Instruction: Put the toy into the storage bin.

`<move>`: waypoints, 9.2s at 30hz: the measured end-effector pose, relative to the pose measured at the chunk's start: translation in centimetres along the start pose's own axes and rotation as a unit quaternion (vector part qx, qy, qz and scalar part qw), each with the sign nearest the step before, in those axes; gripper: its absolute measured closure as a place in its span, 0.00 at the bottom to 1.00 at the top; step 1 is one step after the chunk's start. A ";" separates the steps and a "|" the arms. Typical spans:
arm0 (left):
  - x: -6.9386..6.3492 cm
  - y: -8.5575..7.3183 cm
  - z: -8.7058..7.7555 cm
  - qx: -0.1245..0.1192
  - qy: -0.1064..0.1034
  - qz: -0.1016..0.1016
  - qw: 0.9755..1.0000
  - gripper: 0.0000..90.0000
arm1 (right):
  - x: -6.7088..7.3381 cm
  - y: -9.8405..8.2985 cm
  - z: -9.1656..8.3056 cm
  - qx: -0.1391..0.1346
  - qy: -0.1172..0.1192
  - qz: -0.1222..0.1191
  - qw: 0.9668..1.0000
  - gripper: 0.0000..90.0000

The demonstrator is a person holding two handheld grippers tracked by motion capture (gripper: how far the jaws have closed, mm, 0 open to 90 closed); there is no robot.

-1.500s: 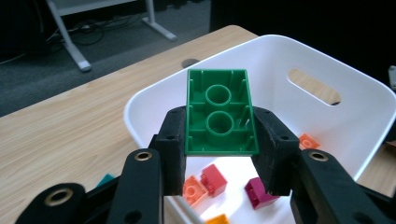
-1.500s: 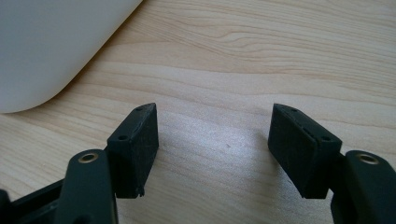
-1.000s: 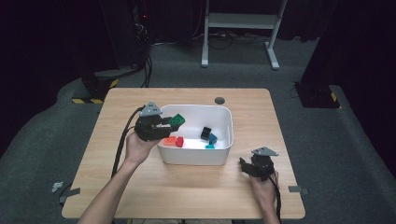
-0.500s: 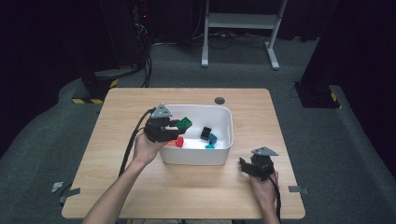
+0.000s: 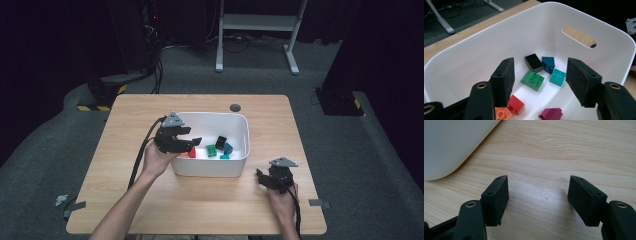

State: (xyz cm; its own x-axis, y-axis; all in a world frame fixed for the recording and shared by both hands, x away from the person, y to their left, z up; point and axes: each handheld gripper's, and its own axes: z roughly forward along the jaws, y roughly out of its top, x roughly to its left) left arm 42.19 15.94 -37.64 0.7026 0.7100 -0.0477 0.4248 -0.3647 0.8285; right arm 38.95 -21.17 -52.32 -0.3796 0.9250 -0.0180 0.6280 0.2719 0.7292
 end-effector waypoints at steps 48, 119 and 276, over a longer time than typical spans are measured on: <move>8.9 -6.6 -7.4 -0.081 0.125 -0.132 0.980 0.31 | 0.0 0.1 0.1 0.000 -0.001 0.001 1.000 0.37; 12.9 -11.6 5.5 0.018 0.151 -0.152 0.977 0.32 | 0.1 0.0 0.0 0.000 -0.001 0.001 1.000 0.37; 9.5 -9.3 -6.8 -0.015 0.108 -0.146 0.983 0.53 | 0.1 0.0 0.0 0.001 0.001 0.000 1.000 0.36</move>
State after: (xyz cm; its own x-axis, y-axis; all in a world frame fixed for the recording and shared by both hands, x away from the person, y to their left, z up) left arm 41.04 30.14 -42.04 0.4137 0.8948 -0.1683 0.5707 -0.1109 0.8136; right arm 38.94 -21.08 -52.32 -0.3822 0.9239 -0.0167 0.6284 0.2731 0.7284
